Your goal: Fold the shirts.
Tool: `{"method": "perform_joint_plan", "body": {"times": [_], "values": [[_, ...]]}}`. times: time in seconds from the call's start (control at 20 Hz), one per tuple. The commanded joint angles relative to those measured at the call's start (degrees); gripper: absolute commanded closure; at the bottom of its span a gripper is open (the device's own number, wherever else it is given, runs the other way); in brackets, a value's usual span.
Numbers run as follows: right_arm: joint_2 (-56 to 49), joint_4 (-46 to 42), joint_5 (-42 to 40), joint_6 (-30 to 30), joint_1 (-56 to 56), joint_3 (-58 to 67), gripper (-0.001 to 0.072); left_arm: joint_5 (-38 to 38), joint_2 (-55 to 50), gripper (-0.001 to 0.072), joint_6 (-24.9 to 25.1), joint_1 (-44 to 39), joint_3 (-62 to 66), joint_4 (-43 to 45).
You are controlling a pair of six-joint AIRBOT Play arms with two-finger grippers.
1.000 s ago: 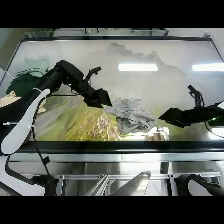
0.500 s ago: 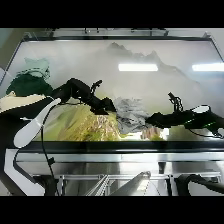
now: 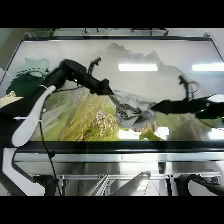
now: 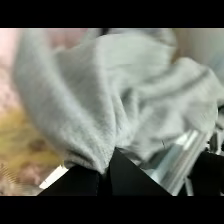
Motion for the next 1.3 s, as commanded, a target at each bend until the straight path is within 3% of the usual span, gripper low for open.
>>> {"method": "perform_joint_plan", "body": {"times": [0.0,0.2,0.4,0.6,0.85,1.05,1.1,1.15,1.2,1.25], "values": [[10.1,10.7,9.0,1.0,-9.4,10.0,0.0696,7.8,10.2,0.0693,-1.2,4.4,6.1,-0.1],[21.4,23.2,11.7,1.0,-17.8,14.4,0.0696,12.1,23.7,0.0691,-2.0,6.3,9.0,-0.1],[28.3,21.2,13.0,1.1,-17.4,14.4,0.0694,16.0,33.0,0.069,-2.7,5.7,7.0,-0.1],[27.5,14.7,9.7,1.1,-10.6,13.2,0.0694,12.2,38.0,0.0689,-2.6,4.0,-5.0,4.2],[16.0,3.0,0.0,1.1,2.4,3.8,0.0694,5.1,30.1,0.0683,1.8,3.9,-18.7,5.0],[-0.2,-3.9,-12.5,0.2,3.7,1.5,0.0694,-3.2,17.0,0.0681,3.8,8.5,-18.6,5.7],[-4.1,-3.9,-16.8,-0.5,3.0,2.2,0.0653,-3.9,13.4,0.0641,3.8,10.3,-15.9,5.6],[-7.5,-3.9,-18.6,-0.4,2.1,3.4,0.0424,-3.5,10.3,0.0396,3.7,12.0,-12.9,5.2],[-10.5,-3.9,-18.1,-0.3,1.0,5.0,0.0208,-2.2,7.5,0.0095,2.8,13.7,-9.5,5.3],[-12.8,-4.0,-16.1,0.1,-0.7,6.6,0.0188,0.1,5.6,-0.0001,1.3,15.4,-6.5,5.3]]}}
